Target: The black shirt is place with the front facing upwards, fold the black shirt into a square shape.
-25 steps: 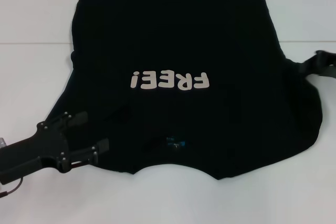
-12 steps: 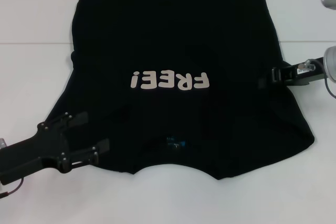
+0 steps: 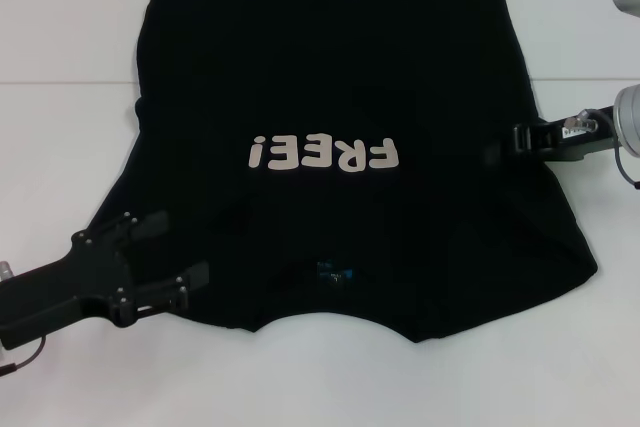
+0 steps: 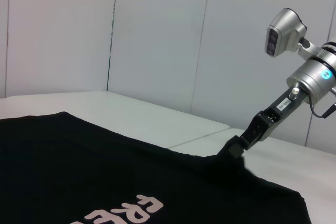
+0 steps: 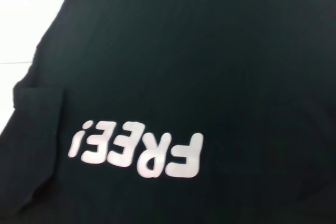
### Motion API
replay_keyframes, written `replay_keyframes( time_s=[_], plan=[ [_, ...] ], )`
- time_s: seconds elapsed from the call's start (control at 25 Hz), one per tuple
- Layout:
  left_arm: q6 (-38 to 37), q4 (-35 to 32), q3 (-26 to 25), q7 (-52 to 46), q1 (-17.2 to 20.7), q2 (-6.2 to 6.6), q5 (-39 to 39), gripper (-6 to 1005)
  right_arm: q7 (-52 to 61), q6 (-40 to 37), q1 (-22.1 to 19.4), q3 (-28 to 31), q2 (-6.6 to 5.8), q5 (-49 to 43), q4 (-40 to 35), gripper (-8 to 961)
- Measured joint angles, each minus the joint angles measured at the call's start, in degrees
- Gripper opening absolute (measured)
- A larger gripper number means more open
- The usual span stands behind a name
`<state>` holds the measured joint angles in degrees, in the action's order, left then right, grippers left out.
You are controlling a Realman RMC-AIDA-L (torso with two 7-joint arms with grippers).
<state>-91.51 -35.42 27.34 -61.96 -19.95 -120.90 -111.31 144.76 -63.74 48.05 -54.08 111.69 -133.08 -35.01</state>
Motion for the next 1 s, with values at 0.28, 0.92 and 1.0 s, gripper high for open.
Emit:
replay_keyframes(
  time_s=[0.28,0.92,1.0],
  plan=[
    [0.3,0.0,0.0,0.0,-0.1,-0.02,0.1,909,-7.8,-5.2,-1.6,4.9,0.7,10.3,0.6,166],
    [0.2,0.1,-0.1,0.0,-0.3,-0.03,0.6,909,-4.9,2.0,-13.1,17.7,-0.42,11.7,6.8,769],
    [0.2,0.1,-0.1,0.0,-0.5,-0.03,0.6,909,-4.9,3.7,-14.0,18.9,-0.19,11.7,6.9,773]
  ],
)
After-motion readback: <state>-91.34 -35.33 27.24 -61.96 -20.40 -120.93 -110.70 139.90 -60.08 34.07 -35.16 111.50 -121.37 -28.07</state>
